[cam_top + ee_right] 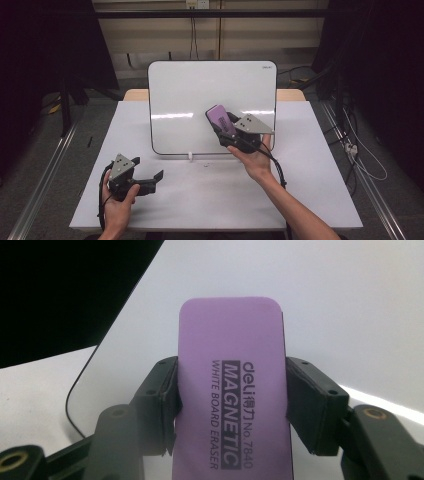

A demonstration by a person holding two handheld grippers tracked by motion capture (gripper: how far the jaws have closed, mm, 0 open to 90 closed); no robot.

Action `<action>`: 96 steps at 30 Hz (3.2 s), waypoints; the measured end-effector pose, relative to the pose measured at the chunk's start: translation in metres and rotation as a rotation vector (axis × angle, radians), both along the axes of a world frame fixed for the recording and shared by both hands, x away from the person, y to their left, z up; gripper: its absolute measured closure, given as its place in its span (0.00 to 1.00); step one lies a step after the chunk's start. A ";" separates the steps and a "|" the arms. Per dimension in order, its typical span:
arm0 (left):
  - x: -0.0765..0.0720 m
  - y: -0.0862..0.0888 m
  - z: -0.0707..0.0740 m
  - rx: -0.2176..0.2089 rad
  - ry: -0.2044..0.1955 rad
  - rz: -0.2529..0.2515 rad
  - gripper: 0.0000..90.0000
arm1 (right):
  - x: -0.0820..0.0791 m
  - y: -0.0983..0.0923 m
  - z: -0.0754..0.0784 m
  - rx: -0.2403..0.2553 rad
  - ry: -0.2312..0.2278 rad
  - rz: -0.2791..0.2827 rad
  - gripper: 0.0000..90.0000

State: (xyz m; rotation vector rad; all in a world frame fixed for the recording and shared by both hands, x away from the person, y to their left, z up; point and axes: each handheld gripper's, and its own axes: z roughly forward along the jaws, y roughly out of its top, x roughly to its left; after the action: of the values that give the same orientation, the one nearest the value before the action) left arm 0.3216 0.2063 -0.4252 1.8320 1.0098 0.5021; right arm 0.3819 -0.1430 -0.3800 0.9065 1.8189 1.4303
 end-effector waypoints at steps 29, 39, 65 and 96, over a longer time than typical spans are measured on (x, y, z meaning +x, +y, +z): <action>0.011 -0.062 0.030 -0.318 -0.081 -0.074 0.08 | -0.041 0.011 -0.035 0.122 0.054 0.097 0.46; 0.026 -0.083 0.036 -0.424 -0.085 -0.070 0.11 | -0.043 0.013 -0.031 0.153 0.042 0.103 0.46; 0.034 -0.106 0.027 -0.554 -0.069 -0.054 0.55 | -0.045 0.022 -0.032 0.196 0.053 0.111 0.46; 0.036 -0.103 0.033 -0.540 -0.059 -0.095 0.72 | -0.046 0.017 -0.034 0.174 0.098 0.125 0.21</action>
State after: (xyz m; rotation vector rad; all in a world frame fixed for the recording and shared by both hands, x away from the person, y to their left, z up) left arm 0.3580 0.1035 -0.3925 1.3644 0.9054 0.1957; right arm 0.3360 -0.1260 -0.4140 0.9784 1.8731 1.6692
